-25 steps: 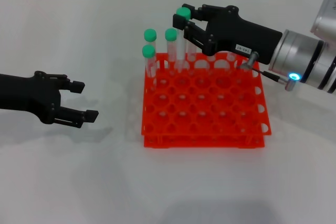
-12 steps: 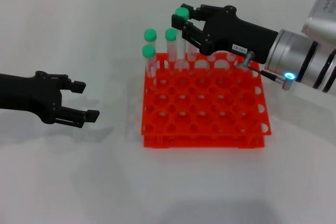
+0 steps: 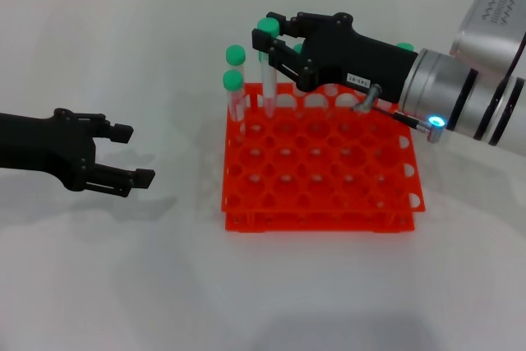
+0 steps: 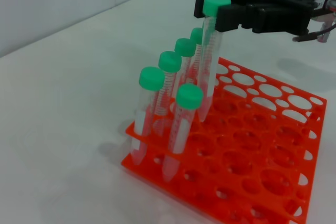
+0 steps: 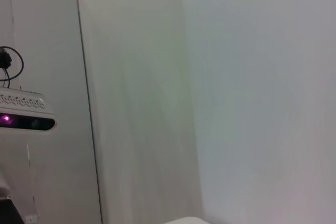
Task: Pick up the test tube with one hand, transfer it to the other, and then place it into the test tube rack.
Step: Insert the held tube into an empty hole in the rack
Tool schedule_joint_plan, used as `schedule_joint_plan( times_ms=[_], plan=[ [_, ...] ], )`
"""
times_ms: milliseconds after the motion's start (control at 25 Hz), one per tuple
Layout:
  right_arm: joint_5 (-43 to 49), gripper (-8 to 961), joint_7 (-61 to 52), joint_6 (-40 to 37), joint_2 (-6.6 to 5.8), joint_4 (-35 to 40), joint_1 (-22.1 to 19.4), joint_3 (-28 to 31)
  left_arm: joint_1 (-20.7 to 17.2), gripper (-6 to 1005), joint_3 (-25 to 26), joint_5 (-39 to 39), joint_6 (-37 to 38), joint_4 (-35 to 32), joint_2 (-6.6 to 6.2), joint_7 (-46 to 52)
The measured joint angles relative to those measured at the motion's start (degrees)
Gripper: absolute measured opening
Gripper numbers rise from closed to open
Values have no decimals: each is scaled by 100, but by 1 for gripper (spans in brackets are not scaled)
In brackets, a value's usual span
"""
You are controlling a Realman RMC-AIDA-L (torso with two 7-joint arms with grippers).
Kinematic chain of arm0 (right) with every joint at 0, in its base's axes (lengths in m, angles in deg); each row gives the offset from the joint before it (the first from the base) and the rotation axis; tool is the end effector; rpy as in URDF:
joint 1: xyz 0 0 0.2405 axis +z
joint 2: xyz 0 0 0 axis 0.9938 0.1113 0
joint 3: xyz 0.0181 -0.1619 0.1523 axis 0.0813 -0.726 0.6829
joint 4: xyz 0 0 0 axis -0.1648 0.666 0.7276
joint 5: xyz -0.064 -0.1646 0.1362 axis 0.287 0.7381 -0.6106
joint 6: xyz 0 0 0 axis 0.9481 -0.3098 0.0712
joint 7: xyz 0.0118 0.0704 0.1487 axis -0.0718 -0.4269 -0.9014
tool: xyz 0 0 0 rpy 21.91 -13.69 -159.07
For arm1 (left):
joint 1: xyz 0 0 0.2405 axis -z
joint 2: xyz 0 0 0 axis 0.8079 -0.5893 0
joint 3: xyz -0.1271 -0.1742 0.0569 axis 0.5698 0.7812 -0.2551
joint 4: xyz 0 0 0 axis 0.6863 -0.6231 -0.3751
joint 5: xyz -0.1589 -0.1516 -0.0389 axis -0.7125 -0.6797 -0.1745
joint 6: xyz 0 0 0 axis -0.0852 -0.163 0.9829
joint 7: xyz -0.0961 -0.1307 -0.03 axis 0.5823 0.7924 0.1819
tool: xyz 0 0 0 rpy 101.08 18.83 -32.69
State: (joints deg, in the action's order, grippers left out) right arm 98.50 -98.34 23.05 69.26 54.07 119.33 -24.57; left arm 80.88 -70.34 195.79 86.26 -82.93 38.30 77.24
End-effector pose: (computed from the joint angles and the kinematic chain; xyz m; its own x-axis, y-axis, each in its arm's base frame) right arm 0.1205 0.3783 -0.0804 0.6998 -0.0557 -0.7121 -0.3870 -0.8675 -0.3124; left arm -0.2515 0.3281 0.0570 0.8905 0.4156 0.1852 0.4459 -0.8780 -0.1741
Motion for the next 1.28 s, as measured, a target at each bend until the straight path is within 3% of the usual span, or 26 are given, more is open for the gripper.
schedule_joint_plan(
  times_ms=[360, 1280],
  plan=[
    [-406, 267, 273, 52, 0, -13, 5, -219, 0, 881, 5, 0, 0, 3, 3, -6],
    [-428, 267, 410, 46, 0, -47, -20, -357, -3, 881, 5, 0, -4, 3, 4, -7]
  ],
)
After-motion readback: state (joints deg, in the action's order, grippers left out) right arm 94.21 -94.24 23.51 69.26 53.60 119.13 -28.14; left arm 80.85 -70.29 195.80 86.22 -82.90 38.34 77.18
